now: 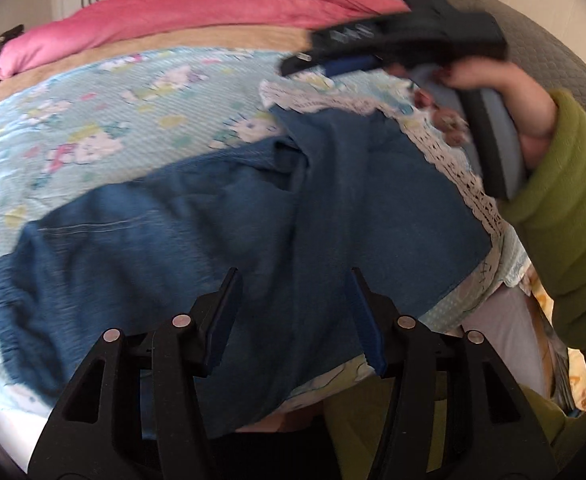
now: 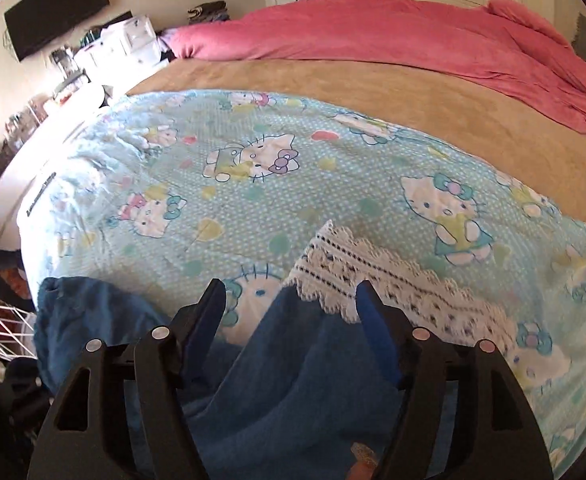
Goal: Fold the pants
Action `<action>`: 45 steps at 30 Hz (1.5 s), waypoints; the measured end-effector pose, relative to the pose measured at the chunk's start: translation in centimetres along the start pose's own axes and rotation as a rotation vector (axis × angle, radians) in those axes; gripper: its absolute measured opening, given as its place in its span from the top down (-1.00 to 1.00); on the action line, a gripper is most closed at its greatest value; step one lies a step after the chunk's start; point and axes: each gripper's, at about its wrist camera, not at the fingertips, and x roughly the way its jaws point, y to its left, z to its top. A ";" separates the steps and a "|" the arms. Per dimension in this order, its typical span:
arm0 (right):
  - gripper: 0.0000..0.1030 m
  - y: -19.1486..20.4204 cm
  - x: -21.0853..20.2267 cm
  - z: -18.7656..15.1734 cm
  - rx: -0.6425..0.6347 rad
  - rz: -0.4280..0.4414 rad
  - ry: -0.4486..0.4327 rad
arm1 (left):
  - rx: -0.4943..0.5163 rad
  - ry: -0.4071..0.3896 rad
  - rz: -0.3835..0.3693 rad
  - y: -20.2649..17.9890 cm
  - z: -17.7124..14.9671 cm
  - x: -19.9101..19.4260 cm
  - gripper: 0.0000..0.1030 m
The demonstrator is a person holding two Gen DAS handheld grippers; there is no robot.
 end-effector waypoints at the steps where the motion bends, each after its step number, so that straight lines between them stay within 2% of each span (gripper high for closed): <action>1: -0.29 0.3 1.2 0.6 -0.012 -0.006 0.021 | -0.002 0.019 -0.011 -0.2 0.2 1.0 0.12; 6: -0.29 0.8 5.2 2.5 -0.018 -0.080 0.073 | -0.024 0.054 -0.012 0.0 0.9 4.0 0.11; 11: -0.26 -0.1 8.8 3.2 -0.015 -0.172 0.125 | -0.022 0.051 -0.011 -0.3 1.2 4.9 0.10; 12: -0.01 -0.6 9.2 3.1 -0.009 -0.188 0.126 | -0.022 0.050 -0.012 -0.3 1.1 4.7 0.10; 13: 0.33 -1.2 9.2 3.0 -0.003 -0.203 0.115 | -0.021 0.050 -0.014 -0.2 1.3 4.9 0.10; 14: 0.42 -1.7 9.0 2.9 0.003 -0.198 0.104 | -0.022 0.048 -0.016 -0.2 1.3 4.9 0.08; 16: 0.80 -2.8 8.0 2.6 0.032 -0.158 0.079 | -0.023 0.044 -0.021 -0.1 1.2 4.9 0.07; 19: 0.81 -4.2 4.8 2.0 0.073 -0.111 0.002 | -0.026 0.039 -0.026 -0.2 1.1 4.8 0.04; 23: 0.81 -6.5 -1.4 0.5 0.144 -0.041 -0.114 | -0.030 0.030 -0.028 0.1 0.8 4.3 0.01; 27: 0.81 -8.4 -7.4 -2.3 0.195 -0.038 -0.197 | -0.027 0.018 -0.023 -0.4 0.4 3.4 0.00; 28: 0.81 -8.9 -8.7 -3.0 0.208 -0.038 -0.211 | -0.020 0.014 -0.014 -0.5 0.3 3.3 0.03; 29: 0.81 -9.5 -10.1 -4.2 0.228 -0.039 -0.225 | -0.010 0.009 0.001 -0.6 0.3 3.2 0.28; 30: 0.81 -10.0 -10.9 -5.1 0.242 -0.040 -0.231 | 0.005 0.004 0.014 -0.7 0.2 3.0 0.50; 31: 0.81 -10.3 -11.7 -6.2 0.258 -0.043 -0.233 | 0.016 -0.004 0.019 -0.7 0.2 2.7 0.93; 32: 0.81 -10.6 -12.5 -7.5 0.277 -0.047 -0.232 | 0.022 -0.007 0.015 -0.7 0.2 2.5 1.00; 34: 0.81 -11.0 -13.9 -10.0 0.307 -0.045 -0.228 | 0.046 -0.013 0.011 -0.5 0.2 2.0 1.00; 39: 0.81 -10.7 -16.2 -17.0 0.405 -0.034 -0.223 | 0.138 -0.023 0.058 -0.7 -0.2 1.3 1.00; 45: 0.81 -10.4 -15.9 -23.7 0.484 -0.059 -0.142 | 0.202 0.018 0.068 -1.6 -1.3 1.7 1.00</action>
